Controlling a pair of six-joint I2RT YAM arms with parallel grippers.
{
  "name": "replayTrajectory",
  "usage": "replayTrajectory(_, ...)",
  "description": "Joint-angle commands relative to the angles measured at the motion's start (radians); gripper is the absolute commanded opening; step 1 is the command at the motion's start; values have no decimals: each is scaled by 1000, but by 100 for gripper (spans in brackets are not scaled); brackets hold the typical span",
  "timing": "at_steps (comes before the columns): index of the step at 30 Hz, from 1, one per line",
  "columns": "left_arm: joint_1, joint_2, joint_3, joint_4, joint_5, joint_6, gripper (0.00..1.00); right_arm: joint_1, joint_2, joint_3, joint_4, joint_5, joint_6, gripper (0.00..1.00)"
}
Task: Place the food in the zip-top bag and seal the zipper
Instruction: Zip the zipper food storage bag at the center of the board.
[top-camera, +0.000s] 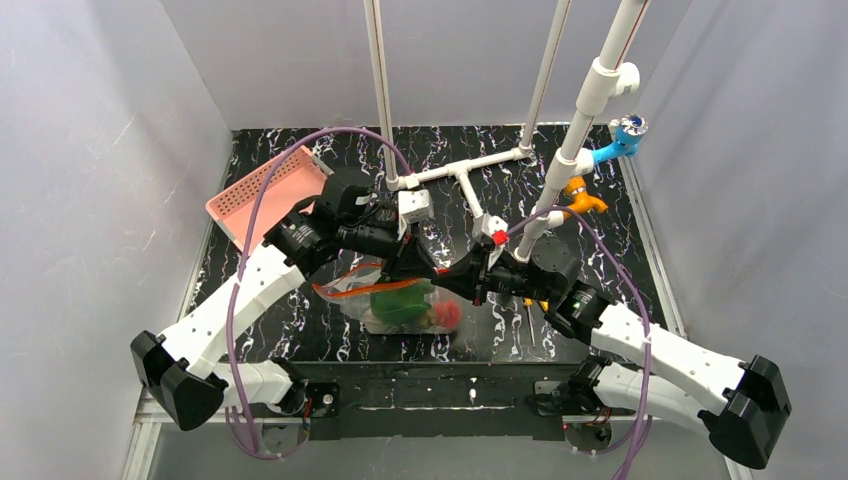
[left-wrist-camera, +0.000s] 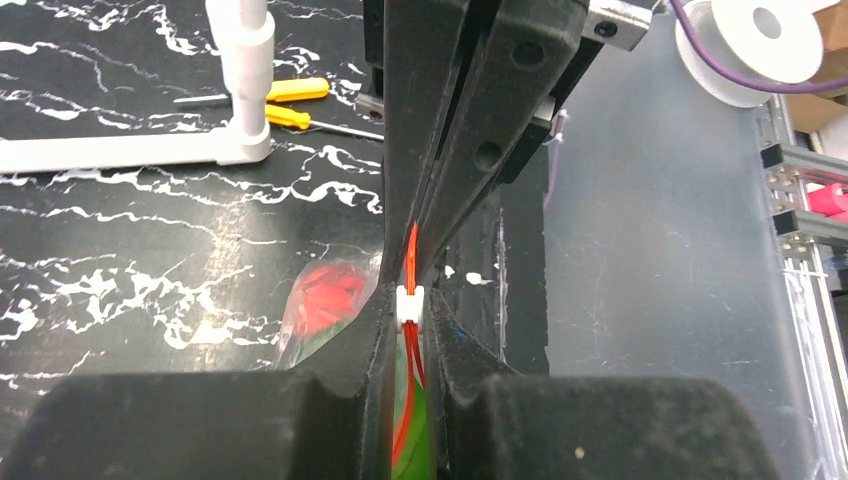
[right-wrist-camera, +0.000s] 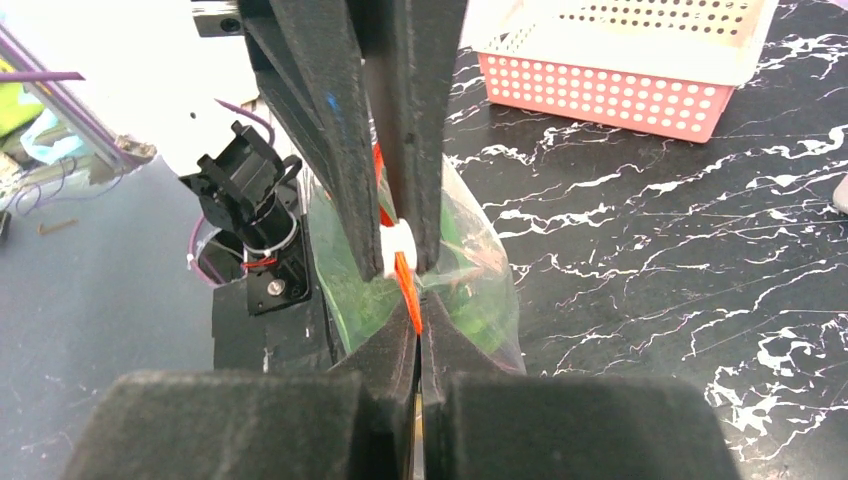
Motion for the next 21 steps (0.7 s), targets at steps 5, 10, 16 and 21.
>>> replayTrajectory(5,31,-103,5,-190,-122,64,0,-6,-83,-82,230,160,131,1)
replayTrajectory(10,75,-182,-12,-277,-147,94,0,-8,-115,-76,134,139,37,1)
replayTrajectory(16,76,-237,-58,-219,-127,51,0,-6,-29,155,-267,-97,-155,19)
replayTrajectory(21,76,-210,-64,-172,-98,39,0,17,34,279,-429,-139,-203,74)
